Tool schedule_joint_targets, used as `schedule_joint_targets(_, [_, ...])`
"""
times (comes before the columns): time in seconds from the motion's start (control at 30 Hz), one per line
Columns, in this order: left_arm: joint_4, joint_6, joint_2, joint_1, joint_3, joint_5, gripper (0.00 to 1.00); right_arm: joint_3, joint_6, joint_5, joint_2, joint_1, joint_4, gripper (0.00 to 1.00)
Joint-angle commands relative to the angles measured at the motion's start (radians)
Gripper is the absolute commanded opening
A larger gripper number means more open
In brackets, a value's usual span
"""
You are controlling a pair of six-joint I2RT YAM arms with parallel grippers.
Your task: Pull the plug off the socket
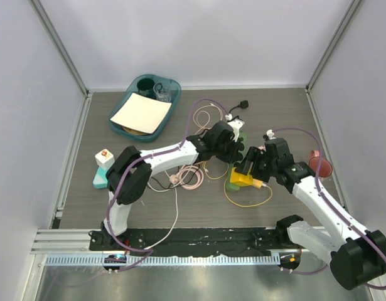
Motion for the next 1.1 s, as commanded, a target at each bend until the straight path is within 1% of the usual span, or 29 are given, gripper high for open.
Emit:
schedule_joint_targets(0.0, [-0.066, 0.133, 0.058, 0.051, -0.044, -0.260, 0.00, 0.043, 0.003, -0.104, -0.171, 0.006, 0.034, 0.01])
schedule_joint_targets(0.13, [-0.060, 0.126, 0.057, 0.051, -0.049, -0.250, 0.00, -0.020, 0.050, -0.089, -0.204, 0.006, 0.060, 0.01])
schedule_joint_targets(0.27, [-0.039, 0.110, 0.028, 0.048, -0.064, -0.191, 0.00, -0.045, 0.060, -0.095, -0.146, 0.003, 0.081, 0.01])
schedule_joint_targets(0.3, [-0.015, 0.110, 0.020, 0.046, -0.073, -0.188, 0.00, -0.028, 0.049, -0.092, -0.126, 0.004, 0.081, 0.01])
schedule_joint_targets(0.33, [-0.004, 0.110, 0.017, 0.045, -0.082, -0.185, 0.00, -0.011, 0.037, -0.080, -0.069, 0.003, 0.063, 0.01])
schedule_joint_targets(0.43, [0.010, 0.110, 0.014, 0.045, -0.098, -0.176, 0.00, 0.062, 0.004, -0.011, 0.018, 0.003, 0.000, 0.01])
schedule_joint_targets(0.57, [0.026, 0.103, 0.029, 0.045, -0.102, -0.161, 0.00, 0.170, -0.016, -0.019, 0.122, 0.001, -0.040, 0.01])
schedule_joint_targets(0.73, [0.041, 0.092, 0.037, 0.042, -0.102, -0.142, 0.00, 0.207, -0.031, 0.008, 0.158, 0.000, -0.046, 0.01])
schedule_joint_targets(0.87, [0.045, 0.072, 0.038, 0.042, -0.102, -0.125, 0.00, 0.207, -0.048, 0.014, 0.217, -0.003, -0.042, 0.01])
schedule_joint_targets(0.93, [0.021, 0.060, 0.038, 0.042, -0.081, -0.124, 0.00, 0.181, -0.042, 0.006, 0.220, -0.003, -0.026, 0.01])
schedule_joint_targets(1.0, [-0.016, 0.049, 0.040, 0.045, -0.055, -0.127, 0.00, 0.158, -0.023, -0.014, 0.190, -0.003, 0.003, 0.01])
schedule_joint_targets(1.07, [-0.088, 0.008, 0.037, 0.056, 0.005, -0.112, 0.00, 0.138, -0.008, -0.025, 0.164, -0.003, 0.012, 0.01])
